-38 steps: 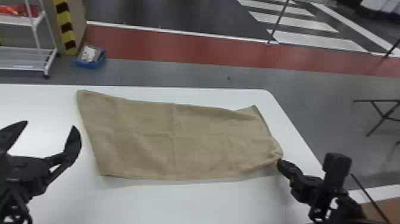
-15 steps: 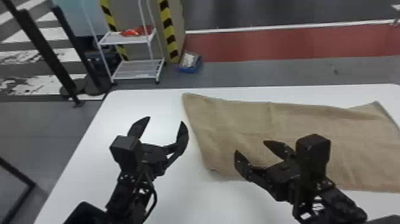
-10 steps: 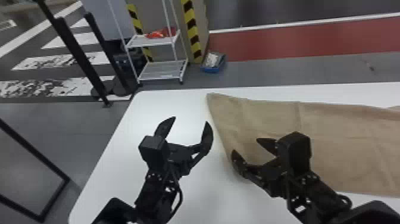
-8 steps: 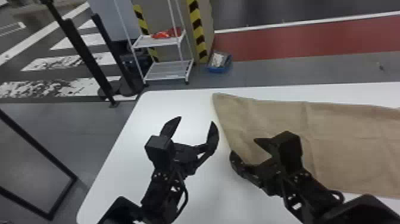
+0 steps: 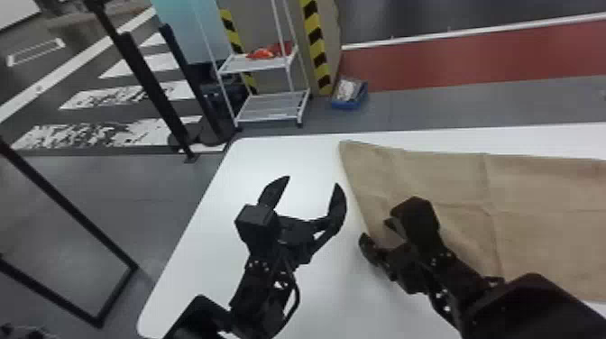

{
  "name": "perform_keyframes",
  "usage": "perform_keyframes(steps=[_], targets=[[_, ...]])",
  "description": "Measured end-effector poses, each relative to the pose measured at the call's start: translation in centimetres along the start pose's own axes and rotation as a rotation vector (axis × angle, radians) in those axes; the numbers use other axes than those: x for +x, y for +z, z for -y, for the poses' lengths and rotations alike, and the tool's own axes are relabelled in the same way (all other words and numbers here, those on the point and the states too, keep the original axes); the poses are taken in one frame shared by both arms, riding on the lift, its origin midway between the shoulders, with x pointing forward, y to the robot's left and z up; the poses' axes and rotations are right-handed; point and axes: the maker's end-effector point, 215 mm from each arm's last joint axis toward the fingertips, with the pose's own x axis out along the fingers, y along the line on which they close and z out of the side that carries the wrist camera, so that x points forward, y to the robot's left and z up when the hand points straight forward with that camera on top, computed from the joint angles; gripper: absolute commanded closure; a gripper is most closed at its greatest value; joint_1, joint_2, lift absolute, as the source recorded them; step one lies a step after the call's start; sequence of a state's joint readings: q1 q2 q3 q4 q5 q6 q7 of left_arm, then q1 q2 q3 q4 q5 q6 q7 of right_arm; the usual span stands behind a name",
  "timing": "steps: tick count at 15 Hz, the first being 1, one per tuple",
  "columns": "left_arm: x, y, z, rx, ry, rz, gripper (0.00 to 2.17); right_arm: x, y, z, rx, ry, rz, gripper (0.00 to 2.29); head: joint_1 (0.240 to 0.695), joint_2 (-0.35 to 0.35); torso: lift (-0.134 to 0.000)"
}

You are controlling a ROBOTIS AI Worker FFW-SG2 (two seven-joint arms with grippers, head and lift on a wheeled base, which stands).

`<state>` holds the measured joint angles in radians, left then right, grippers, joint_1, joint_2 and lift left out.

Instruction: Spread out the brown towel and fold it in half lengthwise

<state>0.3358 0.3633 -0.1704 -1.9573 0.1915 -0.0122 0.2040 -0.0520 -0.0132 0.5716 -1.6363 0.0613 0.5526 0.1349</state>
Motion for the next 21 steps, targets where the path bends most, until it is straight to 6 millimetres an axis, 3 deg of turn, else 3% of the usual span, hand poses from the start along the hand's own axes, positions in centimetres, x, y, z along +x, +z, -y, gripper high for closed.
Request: perform_keyframes(steps=[2,5,8,11,13,16,19,21], targets=[[0.0,0.0,0.0,-0.001,-0.001,0.0,0.07,0.0,-0.7,0.2,0.001,-0.003,-0.028,0.86,0.695,0.338,-0.128],[0.0,0.0,0.0,-0.001,0.001,0.0,0.07,0.0,-1.7,0.7,0.013,-0.008,-0.067,1.43,0.695,0.333,-0.128],[0.0,0.0,0.0,0.0,0.001,-0.002,0.07,-0.2,-1.5,1.4,0.025,-0.026,-0.056,1.48,0.695,0.326,-0.128],[0.0,-0.1,0.0,0.0,0.001,-0.003,0.07,-1.4,1.3,3.4,0.058,-0.061,0.03,1.48,0.695,0.311,-0.128],[-0.1,-0.2,0.0,0.002,0.001,-0.005,0.07,-3.0,3.6,7.1,0.106,-0.117,0.102,1.48,0.695,0.288,-0.128],[-0.1,-0.1,0.0,0.005,0.001,-0.003,0.07,-5.8,4.2,14.4,0.21,-0.218,0.163,1.48,0.695,0.204,-0.128],[-0.1,0.0,0.1,0.004,-0.001,-0.003,0.07,-9.2,2.0,21.5,0.303,-0.331,0.192,1.48,0.695,0.108,-0.128],[-0.1,-0.1,0.2,0.005,-0.002,-0.004,0.07,-10.6,-0.5,24.0,0.34,-0.395,0.182,1.48,0.695,0.073,-0.128]])
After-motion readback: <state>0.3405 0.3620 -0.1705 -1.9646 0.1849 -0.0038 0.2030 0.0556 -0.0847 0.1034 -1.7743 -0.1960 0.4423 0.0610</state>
